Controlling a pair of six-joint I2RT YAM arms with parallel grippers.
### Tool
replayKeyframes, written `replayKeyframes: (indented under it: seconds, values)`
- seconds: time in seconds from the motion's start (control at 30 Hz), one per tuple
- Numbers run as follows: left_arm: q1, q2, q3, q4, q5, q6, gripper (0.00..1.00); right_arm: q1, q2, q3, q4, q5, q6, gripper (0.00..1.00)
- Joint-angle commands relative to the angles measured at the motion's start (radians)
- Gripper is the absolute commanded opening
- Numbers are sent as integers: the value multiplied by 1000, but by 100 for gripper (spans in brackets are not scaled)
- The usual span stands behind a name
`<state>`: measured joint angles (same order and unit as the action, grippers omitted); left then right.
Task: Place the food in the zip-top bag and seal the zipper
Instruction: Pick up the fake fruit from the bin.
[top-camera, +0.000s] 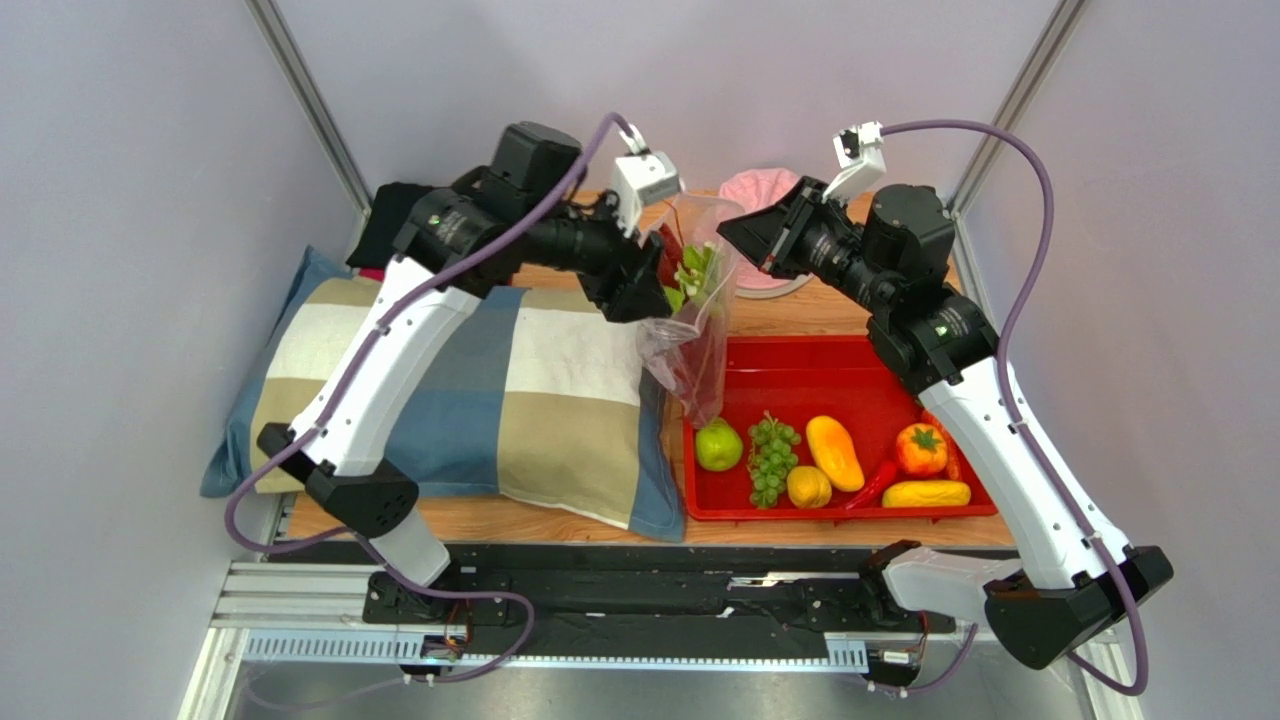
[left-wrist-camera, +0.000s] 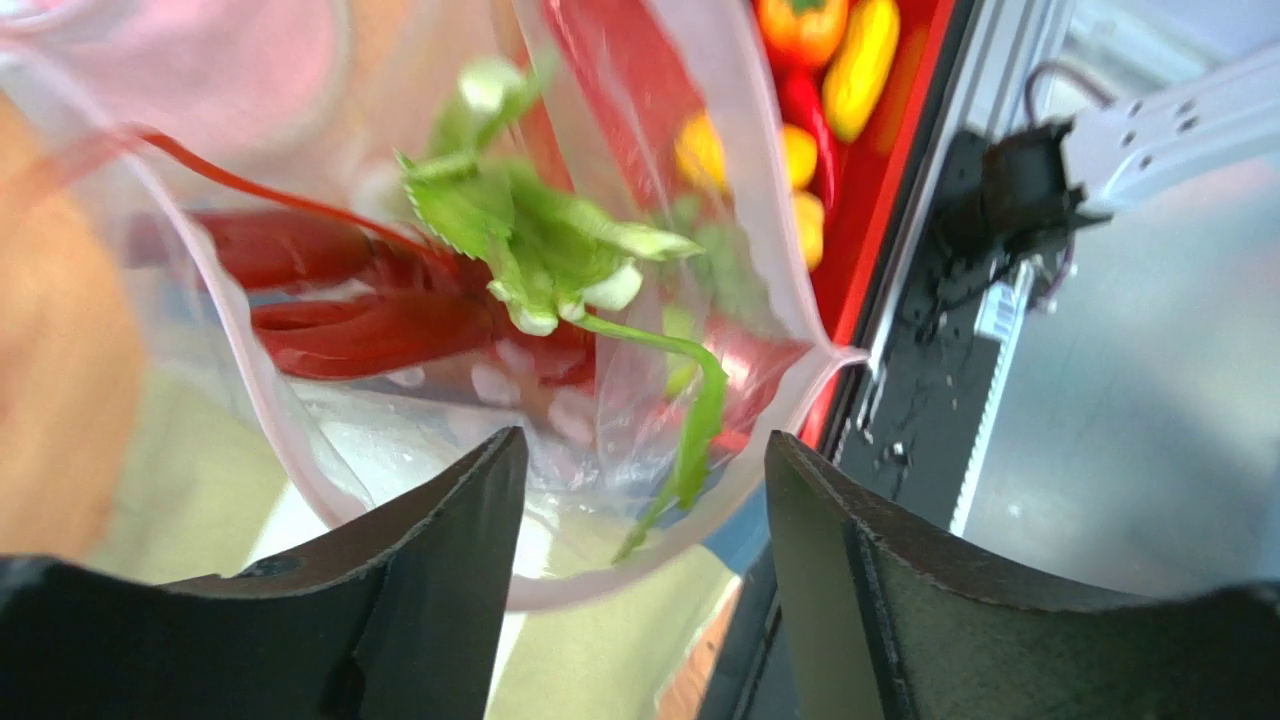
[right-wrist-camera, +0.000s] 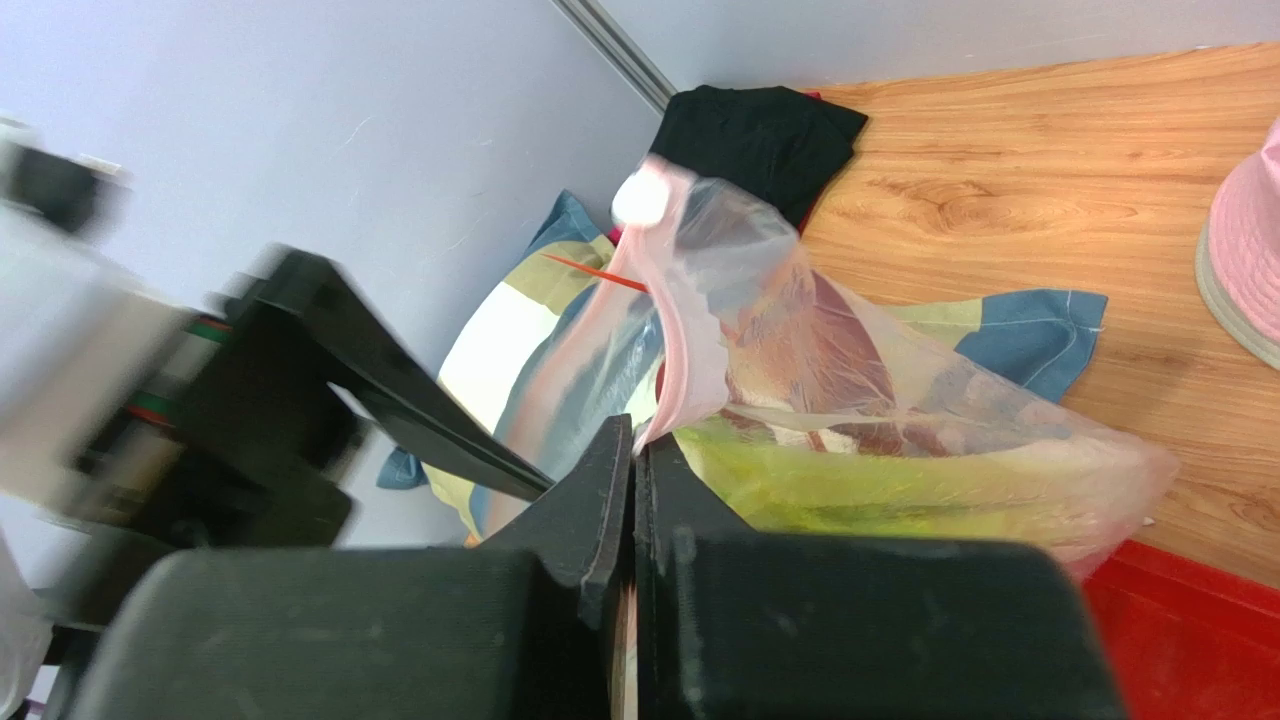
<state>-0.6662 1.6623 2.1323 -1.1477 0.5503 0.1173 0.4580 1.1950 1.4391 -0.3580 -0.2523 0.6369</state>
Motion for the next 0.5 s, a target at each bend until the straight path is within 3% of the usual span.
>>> replayKeyframes:
  seconds: [0.0,0.23,0.47]
  values:
    - [51,-62,71,95,69,-16,70,4,-17,35,111,-4,-20,0]
    - [51,-56,48,242,-38,-70,63,5,-5,37,120,-34,-11,0]
    - [48,83,143,281,23,-159,55,10,3,43,126,-35,0,0]
